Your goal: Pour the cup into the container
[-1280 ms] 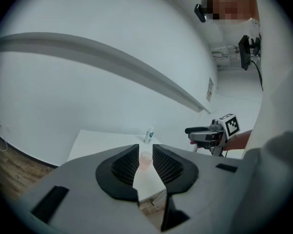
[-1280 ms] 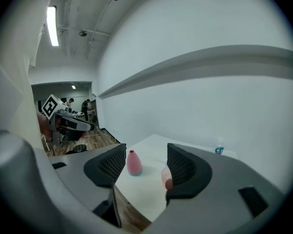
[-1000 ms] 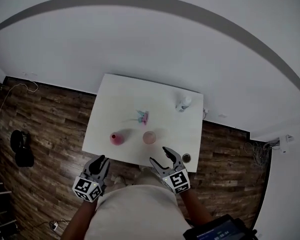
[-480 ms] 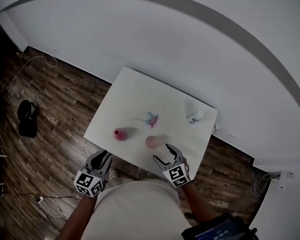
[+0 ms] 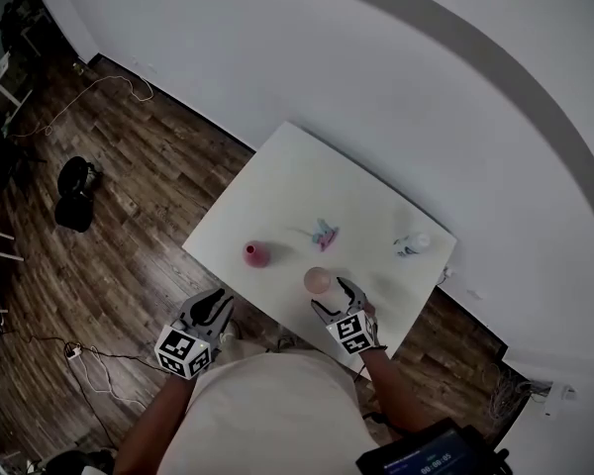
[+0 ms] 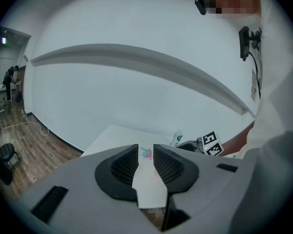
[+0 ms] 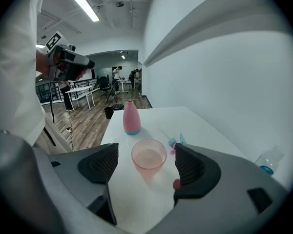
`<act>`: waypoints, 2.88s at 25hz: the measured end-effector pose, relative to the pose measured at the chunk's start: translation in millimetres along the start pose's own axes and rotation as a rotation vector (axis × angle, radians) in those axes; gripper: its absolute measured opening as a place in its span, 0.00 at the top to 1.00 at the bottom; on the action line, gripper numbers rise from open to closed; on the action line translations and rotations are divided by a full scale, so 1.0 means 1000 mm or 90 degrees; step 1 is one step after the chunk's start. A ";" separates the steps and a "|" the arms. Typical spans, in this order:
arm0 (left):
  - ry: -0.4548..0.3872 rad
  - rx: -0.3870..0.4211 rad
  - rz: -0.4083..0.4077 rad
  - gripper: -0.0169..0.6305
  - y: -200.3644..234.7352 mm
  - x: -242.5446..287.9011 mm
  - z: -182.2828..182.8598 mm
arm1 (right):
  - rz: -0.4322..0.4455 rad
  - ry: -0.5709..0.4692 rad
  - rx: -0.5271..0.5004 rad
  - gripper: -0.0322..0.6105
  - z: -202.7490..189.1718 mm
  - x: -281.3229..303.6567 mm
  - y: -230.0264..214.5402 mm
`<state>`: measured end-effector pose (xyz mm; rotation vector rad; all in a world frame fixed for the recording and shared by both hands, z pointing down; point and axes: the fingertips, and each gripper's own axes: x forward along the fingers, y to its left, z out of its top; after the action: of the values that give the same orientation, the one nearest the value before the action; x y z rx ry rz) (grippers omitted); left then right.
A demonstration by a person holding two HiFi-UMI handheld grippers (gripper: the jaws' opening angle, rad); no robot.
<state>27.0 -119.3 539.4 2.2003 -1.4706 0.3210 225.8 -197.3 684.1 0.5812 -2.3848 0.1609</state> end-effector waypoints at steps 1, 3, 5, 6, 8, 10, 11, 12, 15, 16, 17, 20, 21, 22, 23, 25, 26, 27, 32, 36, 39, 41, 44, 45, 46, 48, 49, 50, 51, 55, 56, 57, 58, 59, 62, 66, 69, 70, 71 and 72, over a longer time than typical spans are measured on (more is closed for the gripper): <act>0.005 0.014 0.000 0.84 -0.002 0.000 -0.002 | 0.006 0.007 -0.002 0.40 -0.005 0.005 0.000; 0.015 0.044 -0.002 0.84 -0.008 0.000 -0.003 | 0.017 0.019 -0.009 0.38 -0.013 0.015 -0.001; 0.020 0.061 -0.002 0.84 -0.013 0.002 -0.002 | 0.024 0.027 -0.020 0.38 -0.019 0.021 -0.003; 0.021 0.063 0.000 0.83 -0.014 0.003 -0.001 | 0.027 0.030 -0.026 0.38 -0.021 0.024 -0.005; 0.025 0.061 0.006 0.83 -0.014 0.005 0.000 | 0.034 0.037 -0.035 0.38 -0.027 0.030 -0.006; 0.027 0.055 0.015 0.83 -0.012 0.005 -0.001 | 0.043 0.044 -0.040 0.38 -0.033 0.038 -0.006; 0.027 0.053 0.019 0.83 -0.011 0.004 -0.001 | 0.048 0.049 -0.042 0.38 -0.035 0.041 -0.005; 0.027 0.052 0.022 0.83 -0.011 0.003 -0.002 | 0.052 0.053 -0.044 0.37 -0.038 0.045 -0.004; 0.031 0.048 0.030 0.83 -0.010 0.000 -0.005 | 0.064 0.060 -0.057 0.35 -0.045 0.054 -0.002; 0.034 0.046 0.033 0.83 -0.010 0.000 -0.006 | 0.068 0.062 -0.062 0.34 -0.046 0.057 -0.002; 0.037 0.043 0.036 0.83 -0.010 -0.001 -0.008 | 0.072 0.063 -0.065 0.34 -0.048 0.059 -0.003; 0.042 0.035 0.047 0.83 -0.008 -0.002 -0.011 | 0.077 0.061 -0.073 0.34 -0.050 0.066 -0.003; 0.043 0.033 0.050 0.83 -0.006 -0.002 -0.012 | 0.076 0.057 -0.077 0.34 -0.049 0.068 -0.004; 0.044 0.031 0.053 0.83 -0.005 -0.003 -0.013 | 0.074 0.053 -0.082 0.34 -0.047 0.069 -0.004; 0.045 0.030 0.055 0.83 -0.004 -0.004 -0.013 | 0.071 0.050 -0.086 0.34 -0.045 0.070 -0.004; 0.046 0.026 0.060 0.83 -0.003 -0.006 -0.013 | 0.067 0.046 -0.094 0.34 -0.043 0.073 -0.003; 0.046 0.024 0.062 0.83 -0.002 -0.006 -0.013 | 0.064 0.045 -0.096 0.34 -0.043 0.075 -0.003; 0.047 0.022 0.064 0.83 -0.001 -0.006 -0.014 | 0.061 0.044 -0.096 0.34 -0.043 0.077 -0.003; 0.050 0.022 0.067 0.83 0.001 -0.004 -0.015 | 0.044 0.031 -0.091 0.34 -0.039 0.083 -0.004; 0.051 0.020 0.071 0.83 0.005 -0.004 -0.016 | 0.037 0.020 -0.089 0.34 -0.038 0.086 -0.004; 0.050 0.018 0.072 0.83 0.004 -0.005 -0.020 | 0.033 0.021 -0.096 0.34 -0.042 0.086 -0.003; 0.051 0.019 0.072 0.83 0.002 -0.005 -0.021 | 0.036 0.031 -0.098 0.34 -0.049 0.087 0.000; 0.051 0.021 0.072 0.83 0.004 -0.003 -0.019 | 0.030 0.031 -0.079 0.34 -0.050 0.091 -0.003; 0.052 0.021 0.072 0.83 0.005 -0.002 -0.018 | 0.026 0.027 -0.070 0.34 -0.048 0.091 -0.005; 0.053 0.022 0.072 0.83 0.005 -0.001 -0.019 | 0.022 0.024 -0.064 0.34 -0.048 0.092 -0.006; 0.055 0.021 0.074 0.83 0.006 -0.003 -0.020 | 0.019 0.017 -0.060 0.34 -0.048 0.092 -0.006; 0.055 0.020 0.074 0.83 0.006 -0.004 -0.021 | 0.018 0.016 -0.059 0.34 -0.048 0.091 -0.005; 0.055 0.020 0.075 0.83 0.006 -0.005 -0.022 | 0.018 0.016 -0.056 0.34 -0.048 0.091 -0.005; 0.055 0.019 0.076 0.83 0.006 -0.006 -0.022 | 0.017 0.019 -0.050 0.34 -0.049 0.090 -0.004; 0.054 0.020 0.078 0.83 0.005 -0.007 -0.021 | 0.014 0.038 -0.018 0.35 -0.049 0.089 -0.008; 0.054 0.020 0.077 0.83 0.005 -0.006 -0.020 | 0.012 0.042 -0.017 0.35 -0.047 0.089 -0.009; 0.054 0.020 0.077 0.83 0.005 -0.006 -0.020 | 0.009 0.045 -0.016 0.35 -0.046 0.088 -0.010; 0.054 0.020 0.077 0.83 0.003 -0.006 -0.020 | 0.007 0.047 -0.015 0.35 -0.045 0.087 -0.011; 0.054 0.019 0.077 0.83 0.002 -0.007 -0.021 | 0.006 0.049 -0.014 0.35 -0.044 0.085 -0.011; 0.054 0.017 0.077 0.83 0.000 -0.007 -0.026 | 0.011 0.054 -0.010 0.35 -0.039 0.079 -0.009; 0.053 0.010 0.076 0.83 0.009 -0.008 -0.028 | 0.024 0.062 -0.014 0.35 -0.021 0.073 -0.004; 0.047 0.008 0.069 0.83 0.018 -0.007 -0.024 | 0.031 0.069 -0.015 0.36 -0.004 0.067 0.002; 0.044 0.008 0.065 0.83 0.021 -0.006 -0.023 | 0.033 0.072 -0.016 0.36 0.001 0.066 0.003; 0.040 0.009 0.060 0.83 0.025 -0.005 -0.021 | 0.034 0.076 -0.017 0.36 0.006 0.065 0.005; 0.038 0.011 0.055 0.83 0.028 -0.004 -0.019 | 0.036 0.081 -0.018 0.36 0.011 0.064 0.008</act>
<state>0.9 -115.0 561.4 2.1257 -1.5396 0.4255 172.3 -216.3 716.5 0.4770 -2.2779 0.1832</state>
